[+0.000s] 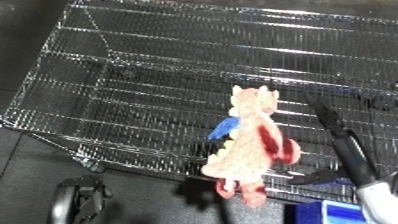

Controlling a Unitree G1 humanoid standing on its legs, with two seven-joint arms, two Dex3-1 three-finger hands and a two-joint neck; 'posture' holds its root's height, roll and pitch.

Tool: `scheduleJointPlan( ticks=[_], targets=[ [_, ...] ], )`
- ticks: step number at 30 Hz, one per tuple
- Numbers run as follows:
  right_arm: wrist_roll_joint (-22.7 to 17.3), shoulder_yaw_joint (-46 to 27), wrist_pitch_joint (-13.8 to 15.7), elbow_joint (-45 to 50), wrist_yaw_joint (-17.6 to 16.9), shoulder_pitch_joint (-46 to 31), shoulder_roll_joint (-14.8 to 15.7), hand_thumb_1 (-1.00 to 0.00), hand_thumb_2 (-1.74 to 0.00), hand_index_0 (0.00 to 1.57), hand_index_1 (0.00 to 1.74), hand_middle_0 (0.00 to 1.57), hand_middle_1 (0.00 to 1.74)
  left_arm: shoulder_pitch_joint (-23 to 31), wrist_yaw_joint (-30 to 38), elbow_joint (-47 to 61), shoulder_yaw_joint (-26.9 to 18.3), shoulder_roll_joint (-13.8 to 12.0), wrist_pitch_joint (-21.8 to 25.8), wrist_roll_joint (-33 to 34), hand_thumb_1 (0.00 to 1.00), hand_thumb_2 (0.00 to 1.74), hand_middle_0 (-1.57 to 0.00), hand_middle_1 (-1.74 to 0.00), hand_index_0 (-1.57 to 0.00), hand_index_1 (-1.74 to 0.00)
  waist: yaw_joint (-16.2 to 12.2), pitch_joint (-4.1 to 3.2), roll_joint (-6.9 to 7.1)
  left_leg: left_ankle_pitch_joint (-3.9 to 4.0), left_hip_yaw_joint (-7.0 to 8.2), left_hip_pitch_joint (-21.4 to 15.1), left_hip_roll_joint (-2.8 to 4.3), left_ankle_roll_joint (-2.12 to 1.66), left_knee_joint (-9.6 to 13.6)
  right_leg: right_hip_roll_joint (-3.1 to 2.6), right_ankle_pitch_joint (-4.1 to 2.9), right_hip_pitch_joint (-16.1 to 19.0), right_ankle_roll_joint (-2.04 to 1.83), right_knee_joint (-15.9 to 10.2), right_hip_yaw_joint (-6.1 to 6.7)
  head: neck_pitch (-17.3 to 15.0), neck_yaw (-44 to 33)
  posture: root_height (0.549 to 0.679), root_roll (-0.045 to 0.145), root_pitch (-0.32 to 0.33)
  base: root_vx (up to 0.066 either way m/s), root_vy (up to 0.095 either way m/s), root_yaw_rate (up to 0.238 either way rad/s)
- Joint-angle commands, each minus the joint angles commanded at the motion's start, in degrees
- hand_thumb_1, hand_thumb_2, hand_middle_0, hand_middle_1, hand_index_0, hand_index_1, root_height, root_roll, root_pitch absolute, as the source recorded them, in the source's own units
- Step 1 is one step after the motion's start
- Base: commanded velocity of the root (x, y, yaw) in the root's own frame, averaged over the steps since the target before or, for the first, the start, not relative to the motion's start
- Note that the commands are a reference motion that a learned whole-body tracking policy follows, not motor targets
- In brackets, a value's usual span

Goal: Pick up the object and place it into the box

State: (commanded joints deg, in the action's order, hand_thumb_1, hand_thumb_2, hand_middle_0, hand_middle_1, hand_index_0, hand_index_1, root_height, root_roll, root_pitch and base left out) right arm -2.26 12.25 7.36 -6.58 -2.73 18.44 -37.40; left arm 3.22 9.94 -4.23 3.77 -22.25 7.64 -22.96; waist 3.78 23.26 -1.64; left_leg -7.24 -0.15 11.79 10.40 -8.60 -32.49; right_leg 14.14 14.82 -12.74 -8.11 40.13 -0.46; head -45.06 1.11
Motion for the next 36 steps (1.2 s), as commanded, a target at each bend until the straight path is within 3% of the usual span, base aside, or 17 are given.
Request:
scheduleJointPlan(
  ticks=[6, 12, 22, 36],
  targets=[
    [2.61, 7.40, -0.82, -1.99, 1.96, 8.07, -4.60, 0.00, 0.00, 0.00, 0.00, 0.00, 0.00, 0.40, -0.76, -0.28, 1.78, -1.26, 0.17, -1.33, 1.00, 1.74, -1.57, -1.74, -1.57, -1.74, 1.33, 0.27, 0.08, 0.21, -0.37, 0.09, -0.19, -0.24, 0.21, 0.09, -0.21, 0.15, -0.05, -0.22, -0.18, -1.69, 0.56, 0.638, 0.052, -0.175, 0.010, 0.007, 0.027],
    [4.72, 14.29, -1.48, -5.88, 4.23, 13.82, -5.85, 0.00, 0.00, 0.00, 0.00, 0.00, 0.00, 0.48, -0.95, -0.92, 2.90, -2.08, 0.43, -2.05, 1.00, 1.74, -1.57, -1.74, -1.57, -1.74, 2.77, 0.68, 0.14, 0.28, -0.79, 0.39, -0.28, -0.29, 0.17, 0.13, -0.57, 0.20, -0.01, -0.48, -0.42, -1.71, 2.05, 0.639, 0.049, -0.171, 0.007, 0.002, 0.015],
    [7.69, 22.41, -2.88, -16.59, 6.71, 19.83, -4.03, 0.00, 0.00, 0.00, 0.00, 0.00, 0.00, 1.50, -0.91, -0.68, 4.10, -2.42, 1.25, -2.51, 1.00, 1.74, -1.57, -1.74, -1.57, -1.74, 5.16, 2.11, -0.50, 0.42, -1.57, 2.02, -0.61, -0.39, -0.47, 0.17, -1.22, -1.08, -0.08, -0.38, -0.70, 0.71, 5.95, 0.639, 0.044, -0.155, 0.004, 0.003, 0.018],
    [11.34, 27.25, -5.39, -33.87, 7.21, 25.16, 1.41, 0.00, 0.00, 0.00, 0.00, 0.00, 0.00, 1.07, 0.31, 1.09, 4.14, -2.45, 2.97, -3.31, 1.00, 1.74, -1.57, -1.74, -1.57, -1.74, 7.58, 5.50, -2.26, 0.56, -2.71, 7.04, -1.34, -0.29, -2.43, 0.45, -2.56, -6.16, -0.26, 0.96, -0.48, 6.16, 11.27, 0.634, 0.037, -0.107, -0.014, 0.004, 0.020]
  ],
)
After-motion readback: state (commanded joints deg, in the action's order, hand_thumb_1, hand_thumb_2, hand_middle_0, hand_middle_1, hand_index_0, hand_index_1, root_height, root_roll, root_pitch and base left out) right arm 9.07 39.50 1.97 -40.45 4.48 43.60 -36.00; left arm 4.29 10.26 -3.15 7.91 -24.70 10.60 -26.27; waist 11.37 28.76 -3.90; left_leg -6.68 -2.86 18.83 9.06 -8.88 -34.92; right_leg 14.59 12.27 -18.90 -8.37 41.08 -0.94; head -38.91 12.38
